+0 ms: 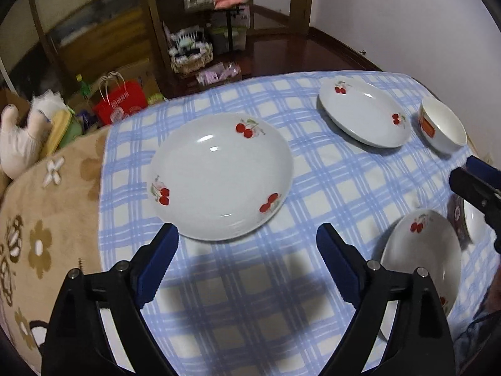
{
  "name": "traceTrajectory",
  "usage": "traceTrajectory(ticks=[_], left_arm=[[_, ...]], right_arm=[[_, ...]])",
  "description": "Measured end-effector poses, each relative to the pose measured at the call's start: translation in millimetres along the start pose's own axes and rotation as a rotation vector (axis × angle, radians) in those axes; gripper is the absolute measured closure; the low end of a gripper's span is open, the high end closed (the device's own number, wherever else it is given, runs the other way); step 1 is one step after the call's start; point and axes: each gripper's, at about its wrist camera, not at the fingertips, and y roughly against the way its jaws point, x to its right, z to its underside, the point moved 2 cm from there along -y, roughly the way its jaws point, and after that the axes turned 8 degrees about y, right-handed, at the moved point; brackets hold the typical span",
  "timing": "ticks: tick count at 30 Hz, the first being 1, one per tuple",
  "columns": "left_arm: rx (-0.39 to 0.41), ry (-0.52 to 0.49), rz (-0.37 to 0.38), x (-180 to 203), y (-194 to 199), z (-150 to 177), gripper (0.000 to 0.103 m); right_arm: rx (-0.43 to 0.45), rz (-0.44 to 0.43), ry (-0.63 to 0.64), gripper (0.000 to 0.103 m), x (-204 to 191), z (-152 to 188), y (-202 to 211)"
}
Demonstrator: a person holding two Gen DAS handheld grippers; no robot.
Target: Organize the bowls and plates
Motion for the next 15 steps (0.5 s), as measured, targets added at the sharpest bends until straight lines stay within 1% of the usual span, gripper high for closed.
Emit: traceTrajectory(ticks=[1, 2, 4, 7, 11, 15], left_arm=[[-0.01, 0.012, 0.018, -4.2, -3.7, -2.7, 0.014], [-0.012, 0.017, 0.021, -6.3, -6.7, -4.2, 0.014], [-0.008, 0.026, -0.003, -12.4, -14.1, -6.9, 0.014], [-0.026, 0.056, -0.021, -22.9, -29.6, -10.5, 0.014], [-0.028, 0.092, -0.045, -39.3, -43.7, -15.9, 0.014], [-0.02, 0.1, -0.079, -51.7, -54.0, -20.3, 0.014]], right_arm=[[0.002, -0.012, 0.003, 0.015, -5.5, -7.5, -8.6], [0.004, -0.023, 0.004, 0.015, -10.0, -12.3, -14.8], [0.014, -0.054, 0.001, 0.015, -19.9, -22.2, -27.8], [0.015, -0.089, -0.006, 0.015, -32.9, -34.2, -48.7], [-0.015, -0.124, -0.009, 0.015, -46.1, -42.6, -79.0], [-0.053, -0.147, 0.011, 0.015, -59.6, -48.4, -110.6]])
